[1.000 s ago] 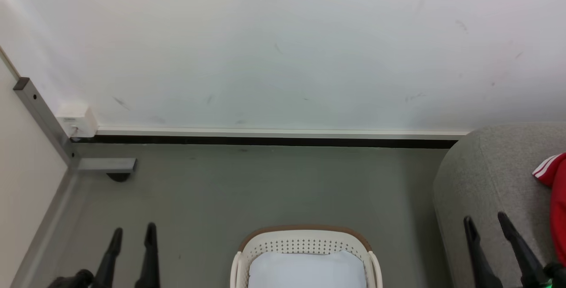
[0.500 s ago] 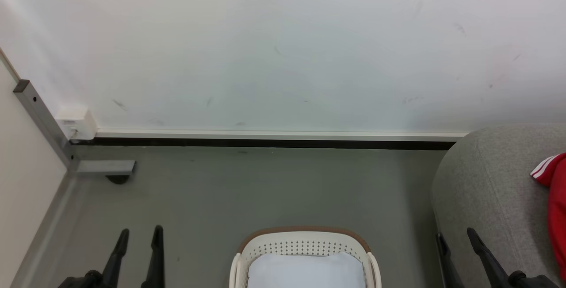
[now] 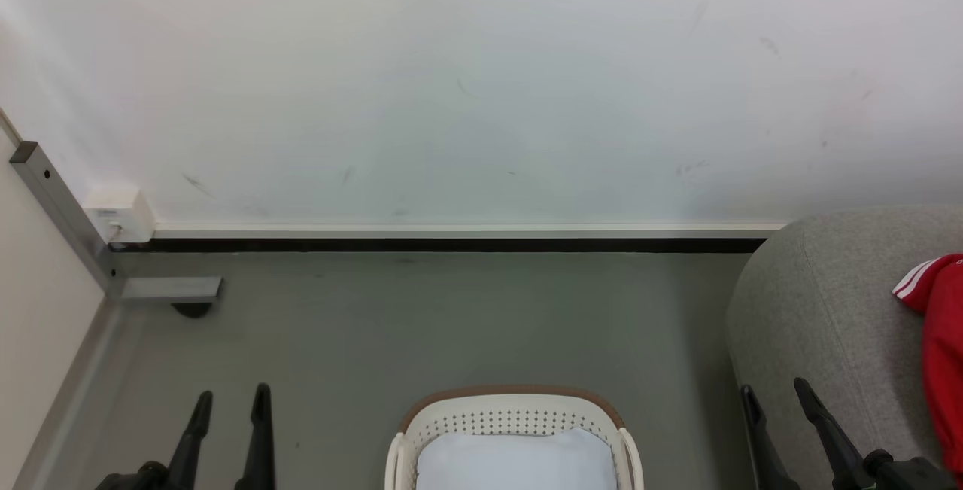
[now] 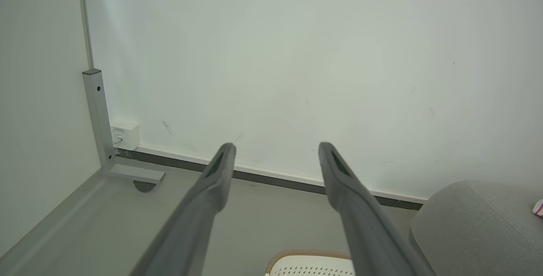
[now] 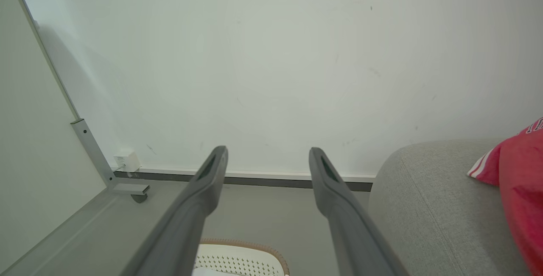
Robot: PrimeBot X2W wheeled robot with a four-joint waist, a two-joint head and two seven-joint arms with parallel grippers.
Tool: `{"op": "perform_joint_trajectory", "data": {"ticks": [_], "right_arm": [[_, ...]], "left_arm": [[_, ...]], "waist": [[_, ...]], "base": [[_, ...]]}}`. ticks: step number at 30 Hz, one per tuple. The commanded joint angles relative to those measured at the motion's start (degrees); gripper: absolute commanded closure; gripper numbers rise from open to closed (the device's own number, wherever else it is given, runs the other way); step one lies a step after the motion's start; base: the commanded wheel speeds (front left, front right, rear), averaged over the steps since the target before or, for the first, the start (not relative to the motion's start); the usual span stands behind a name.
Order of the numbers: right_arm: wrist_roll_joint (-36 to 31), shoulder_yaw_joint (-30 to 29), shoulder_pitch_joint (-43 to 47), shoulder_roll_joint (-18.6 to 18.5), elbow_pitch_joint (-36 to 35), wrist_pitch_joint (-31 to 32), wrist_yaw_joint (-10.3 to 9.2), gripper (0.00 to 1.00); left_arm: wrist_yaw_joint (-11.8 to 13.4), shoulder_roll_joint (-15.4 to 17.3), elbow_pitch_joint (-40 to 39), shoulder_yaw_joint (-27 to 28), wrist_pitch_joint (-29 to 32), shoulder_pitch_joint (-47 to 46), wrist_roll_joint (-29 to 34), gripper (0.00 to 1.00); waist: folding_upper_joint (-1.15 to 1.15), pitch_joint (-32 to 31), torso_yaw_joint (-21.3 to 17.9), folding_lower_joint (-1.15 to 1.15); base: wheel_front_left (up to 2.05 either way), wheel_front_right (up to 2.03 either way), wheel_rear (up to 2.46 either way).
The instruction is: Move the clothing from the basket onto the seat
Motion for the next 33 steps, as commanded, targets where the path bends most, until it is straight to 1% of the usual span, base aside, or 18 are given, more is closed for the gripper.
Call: {"op": "perform_joint_trajectory", "data": {"ticks": [1,11,20,21,24,33], "right_arm": [[-0.1,-0.1,-0.4,-0.3,0.2,-0.5,-0.13,0.0],[-0.4,0.0,-0.8,-0.2,0.9,-0.4,-0.13,0.0],[-0.3,-0.2,-1.0,-0.3,0.8,-0.5,-0.13,0.0],[-0.1,-0.1,-0.3,0.0,0.7,-0.3,0.0,1.0],[0.1,0.1,0.6,0.4,1.7,-0.2,0.01,1.0],[9.3,-1.4,-0.5,0.6,2.1,2.0,0.0,1.0]], "left_arm": [[-0.2,-0.2,0.2,0.3,0.0,-0.4,0.6,0.0],[-0.3,-0.5,0.5,0.7,0.0,-0.4,1.1,0.0],[-0.3,-0.3,1.4,0.0,0.0,-0.7,-1.0,0.0],[-0.2,-0.4,1.5,-0.1,0.0,-0.4,-0.9,1.0],[-0.1,-0.7,2.8,-0.3,0.1,0.2,-0.9,1.0],[-0.1,-0.8,3.5,0.4,2.9,-1.3,-10.2,1.0]], "waist": [[0.0,0.0,0.0,0.0],[0.0,0.3,-0.3,0.0],[0.0,0.4,-0.6,0.0],[0.0,0.4,-0.6,0.0],[0.0,0.4,-0.6,0.0],[0.0,0.5,-0.5,0.0]], "base": [[0.0,0.0,0.0],[0.0,0.0,0.0],[0.0,0.0,0.0],[0.0,0.0,0.0],[0.0,0.0,0.0],[0.0,0.0,0.0]]}}
